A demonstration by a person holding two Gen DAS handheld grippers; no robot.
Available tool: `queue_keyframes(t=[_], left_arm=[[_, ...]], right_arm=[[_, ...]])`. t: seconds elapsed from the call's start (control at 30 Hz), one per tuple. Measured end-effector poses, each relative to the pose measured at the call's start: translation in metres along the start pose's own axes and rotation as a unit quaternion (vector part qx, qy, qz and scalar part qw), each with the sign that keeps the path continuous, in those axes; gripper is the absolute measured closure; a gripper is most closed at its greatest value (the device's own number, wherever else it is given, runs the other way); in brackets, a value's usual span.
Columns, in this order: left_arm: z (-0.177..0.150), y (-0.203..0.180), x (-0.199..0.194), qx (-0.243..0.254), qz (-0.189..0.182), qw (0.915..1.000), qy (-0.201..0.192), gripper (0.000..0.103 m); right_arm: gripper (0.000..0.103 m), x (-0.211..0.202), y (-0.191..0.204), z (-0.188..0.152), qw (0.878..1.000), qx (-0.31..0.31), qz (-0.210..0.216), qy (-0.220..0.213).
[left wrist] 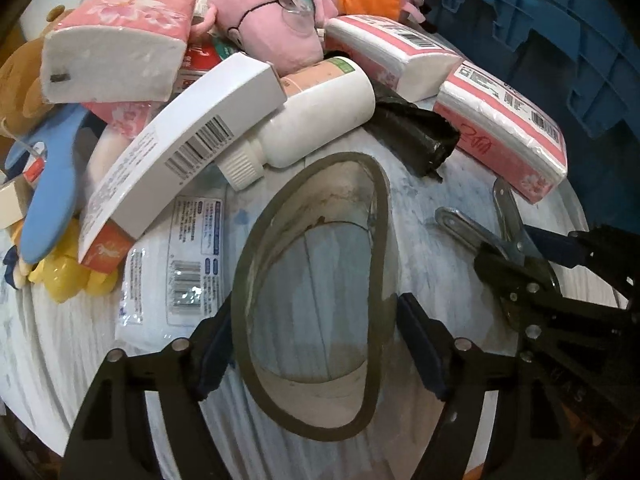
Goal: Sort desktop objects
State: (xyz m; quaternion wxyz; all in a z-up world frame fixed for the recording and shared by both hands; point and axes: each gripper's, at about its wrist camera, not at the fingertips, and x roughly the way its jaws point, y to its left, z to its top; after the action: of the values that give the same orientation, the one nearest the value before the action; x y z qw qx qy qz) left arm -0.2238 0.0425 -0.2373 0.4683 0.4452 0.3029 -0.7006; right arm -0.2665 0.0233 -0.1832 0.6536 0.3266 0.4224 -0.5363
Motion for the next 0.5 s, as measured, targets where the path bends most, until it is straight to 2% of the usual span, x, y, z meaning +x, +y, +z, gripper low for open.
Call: queue_keyframes(t=[0.17, 0.33, 0.43, 0.47, 0.5], left_arm=[[-0.002, 0.008, -0.033, -0.003, 0.003, 0.9996, -0.028, 0.027], [0.006, 0.018, -0.085, 0.001, 0.021, 0.9968, -0.077, 0.028], [0.024, 0.022, -0.116, -0.004, 0.027, 0.9927, -0.117, 0.029], [0.025, 0.021, -0.125, -0.006, 0.028, 0.9915, -0.127, 0.03], [0.026, 0.025, -0.139, -0.007, 0.031, 0.9895, -0.141, 0.042]], right_arm=[[0.065, -0.02, 0.008, -0.001, 1.0, -0.005, 0.003, -0.022], [0.065, -0.059, 0.021, 0.012, 0.998, -0.013, 0.002, -0.064], [0.065, -0.077, 0.019, 0.04, 0.995, -0.019, 0.003, -0.097], [0.065, -0.092, 0.029, 0.033, 0.994, -0.021, 0.001, -0.109], [0.065, -0.097, 0.026, 0.046, 0.992, -0.025, -0.001, -0.122]])
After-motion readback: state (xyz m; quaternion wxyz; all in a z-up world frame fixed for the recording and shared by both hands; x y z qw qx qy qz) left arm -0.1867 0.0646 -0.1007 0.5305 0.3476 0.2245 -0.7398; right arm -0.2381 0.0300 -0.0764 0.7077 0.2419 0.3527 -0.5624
